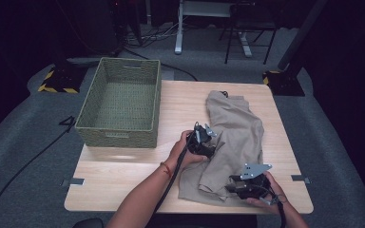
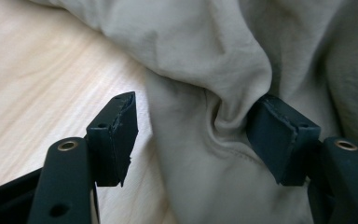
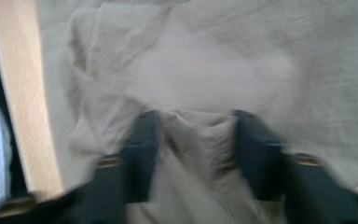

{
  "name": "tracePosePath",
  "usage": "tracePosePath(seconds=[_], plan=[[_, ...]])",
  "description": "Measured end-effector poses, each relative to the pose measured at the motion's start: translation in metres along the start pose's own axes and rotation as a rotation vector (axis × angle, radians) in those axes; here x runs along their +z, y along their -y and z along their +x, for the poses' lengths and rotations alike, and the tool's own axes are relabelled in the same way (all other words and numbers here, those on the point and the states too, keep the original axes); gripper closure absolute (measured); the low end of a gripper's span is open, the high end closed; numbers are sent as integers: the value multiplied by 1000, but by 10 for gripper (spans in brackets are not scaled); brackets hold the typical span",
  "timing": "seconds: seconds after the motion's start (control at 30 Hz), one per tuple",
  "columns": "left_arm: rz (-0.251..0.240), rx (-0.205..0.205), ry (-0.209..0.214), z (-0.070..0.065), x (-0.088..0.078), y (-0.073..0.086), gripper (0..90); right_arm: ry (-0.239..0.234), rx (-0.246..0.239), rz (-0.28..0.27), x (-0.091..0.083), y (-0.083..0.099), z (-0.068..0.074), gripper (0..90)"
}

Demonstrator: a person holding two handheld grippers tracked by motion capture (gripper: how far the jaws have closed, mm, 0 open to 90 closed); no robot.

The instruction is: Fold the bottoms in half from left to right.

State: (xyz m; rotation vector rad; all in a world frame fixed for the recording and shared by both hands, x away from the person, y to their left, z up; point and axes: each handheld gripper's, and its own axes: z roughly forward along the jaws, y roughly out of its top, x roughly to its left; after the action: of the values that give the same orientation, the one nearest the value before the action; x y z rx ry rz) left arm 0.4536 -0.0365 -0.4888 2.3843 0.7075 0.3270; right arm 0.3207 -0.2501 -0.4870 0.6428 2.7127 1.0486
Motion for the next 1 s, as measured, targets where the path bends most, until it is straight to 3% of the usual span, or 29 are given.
tracePosePath(seconds=[0.03,0.1,0.2,0.4,0.53,0.6,0.67,0.7,0.83,0.93,1.0], plan=[[-17,-2,10,0,1,0,449,-12,-12,-1,-1,1,1,749],[-23,4,-25,1,1,-1,647,-22,-45,0,-2,2,5,820],[-21,31,-53,3,-1,0,830,-34,-82,6,-10,6,10,843],[-62,-10,-93,27,-30,7,851,-27,-92,12,-42,22,12,845],[-54,-31,-136,38,-42,17,852,32,-75,52,-60,38,11,840],[-51,-50,-127,42,-44,21,824,44,-52,52,-66,45,10,824],[-48,-90,-123,42,-44,24,643,77,-16,49,-68,50,7,760],[-54,-91,-106,40,-46,25,581,86,-3,47,-67,51,6,687],[-114,-58,-33,24,-67,32,400,135,3,-1,-66,40,8,528],[-93,-6,11,8,-84,45,324,146,-24,-57,-67,23,13,493],[-76,40,10,-1,-95,58,307,164,-32,-95,-65,10,17,485]])
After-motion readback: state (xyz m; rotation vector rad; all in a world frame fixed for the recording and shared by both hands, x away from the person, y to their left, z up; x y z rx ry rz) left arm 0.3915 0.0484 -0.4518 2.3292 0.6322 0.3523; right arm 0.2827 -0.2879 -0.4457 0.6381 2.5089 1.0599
